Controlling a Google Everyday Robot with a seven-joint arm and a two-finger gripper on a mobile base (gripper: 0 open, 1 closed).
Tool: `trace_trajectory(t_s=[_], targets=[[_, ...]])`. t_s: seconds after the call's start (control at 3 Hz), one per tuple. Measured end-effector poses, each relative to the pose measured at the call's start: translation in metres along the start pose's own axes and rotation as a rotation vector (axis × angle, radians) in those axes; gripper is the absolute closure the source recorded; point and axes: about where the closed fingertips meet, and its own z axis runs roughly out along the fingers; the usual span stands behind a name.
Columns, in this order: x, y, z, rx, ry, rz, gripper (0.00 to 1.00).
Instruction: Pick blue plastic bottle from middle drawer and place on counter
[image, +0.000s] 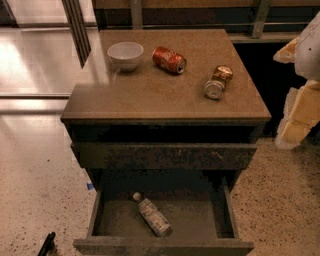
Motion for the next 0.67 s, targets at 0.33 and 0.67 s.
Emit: trace_trajectory(t_s=[0.33,0.67], targets=[[0.0000,0.0000,0.0000,0.000,0.000,0.000,0.00],[-0.0021,-0.0012,-0.0008,0.035,-0.023,0.049,0.00]])
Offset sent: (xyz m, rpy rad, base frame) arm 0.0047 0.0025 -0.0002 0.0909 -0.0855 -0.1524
